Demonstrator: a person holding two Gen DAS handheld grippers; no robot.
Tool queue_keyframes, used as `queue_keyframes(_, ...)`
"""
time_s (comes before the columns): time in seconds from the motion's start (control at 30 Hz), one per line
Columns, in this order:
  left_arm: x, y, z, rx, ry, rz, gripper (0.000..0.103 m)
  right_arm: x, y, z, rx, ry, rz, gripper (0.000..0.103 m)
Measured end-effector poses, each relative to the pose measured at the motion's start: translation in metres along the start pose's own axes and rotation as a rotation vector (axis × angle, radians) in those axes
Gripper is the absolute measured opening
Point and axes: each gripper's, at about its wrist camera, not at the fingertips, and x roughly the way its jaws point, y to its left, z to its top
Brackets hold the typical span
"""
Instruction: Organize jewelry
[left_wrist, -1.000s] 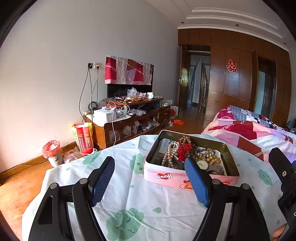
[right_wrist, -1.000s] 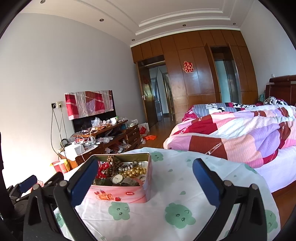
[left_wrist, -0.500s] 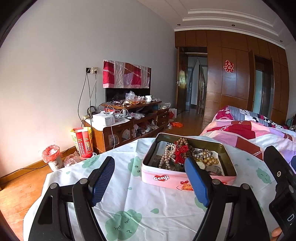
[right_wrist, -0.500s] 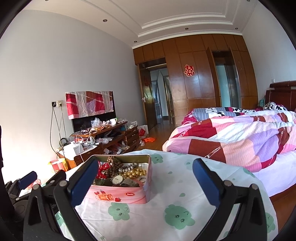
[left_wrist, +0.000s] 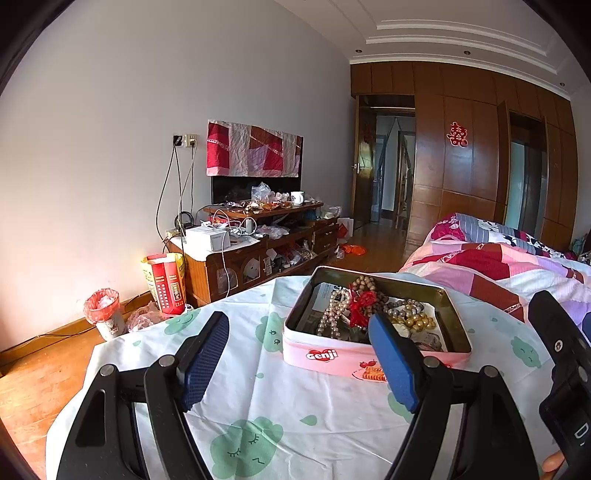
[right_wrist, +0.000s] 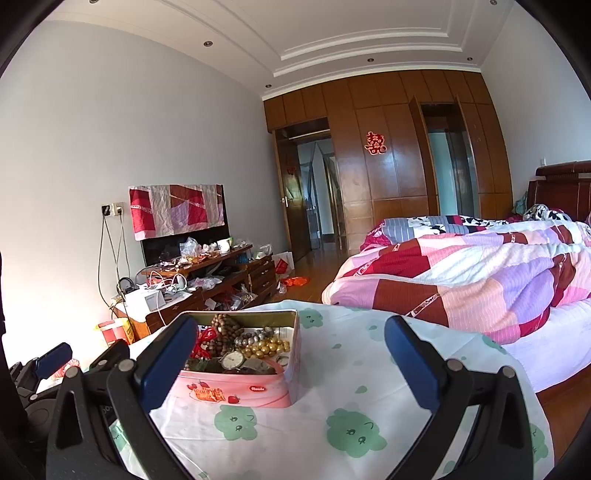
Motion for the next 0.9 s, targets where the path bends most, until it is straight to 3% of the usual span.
queue_keyframes(0.9, -0.0029, -0.0004, 0.0015, -0.001, -0.013, 0.011, 0.078, -0.0033, -0.0032, 0.0045, 0.0, -0.007, -0.015, 0.103)
